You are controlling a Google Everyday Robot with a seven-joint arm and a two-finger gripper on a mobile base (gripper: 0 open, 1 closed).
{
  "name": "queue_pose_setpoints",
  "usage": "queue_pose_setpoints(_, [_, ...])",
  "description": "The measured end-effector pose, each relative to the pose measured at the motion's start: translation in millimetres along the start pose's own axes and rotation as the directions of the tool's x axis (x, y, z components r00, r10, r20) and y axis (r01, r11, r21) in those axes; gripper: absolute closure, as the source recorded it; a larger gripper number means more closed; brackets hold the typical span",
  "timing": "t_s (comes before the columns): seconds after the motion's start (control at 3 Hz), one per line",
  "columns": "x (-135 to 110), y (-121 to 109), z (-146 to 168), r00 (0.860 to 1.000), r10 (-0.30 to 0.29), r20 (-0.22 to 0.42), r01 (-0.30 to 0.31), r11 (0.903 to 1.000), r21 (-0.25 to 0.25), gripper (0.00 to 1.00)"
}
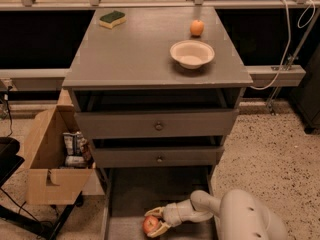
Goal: Pick apple from bottom drawer and place on counter
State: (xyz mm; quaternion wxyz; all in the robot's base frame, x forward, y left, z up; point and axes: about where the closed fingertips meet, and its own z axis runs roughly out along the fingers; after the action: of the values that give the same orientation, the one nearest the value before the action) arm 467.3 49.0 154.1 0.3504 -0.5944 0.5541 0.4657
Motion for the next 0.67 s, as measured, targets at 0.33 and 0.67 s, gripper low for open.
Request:
queue_pose_setpoints(0.33, [-53, -24, -65, 0.996, 0.085, -0.017, -0.081, 0.9811, 0.176, 1.0])
queue_pose_setpoints(0.67, [-107, -30, -148, 0.972, 0.232, 0.032, -0.227, 0.9024, 0.366, 1.0])
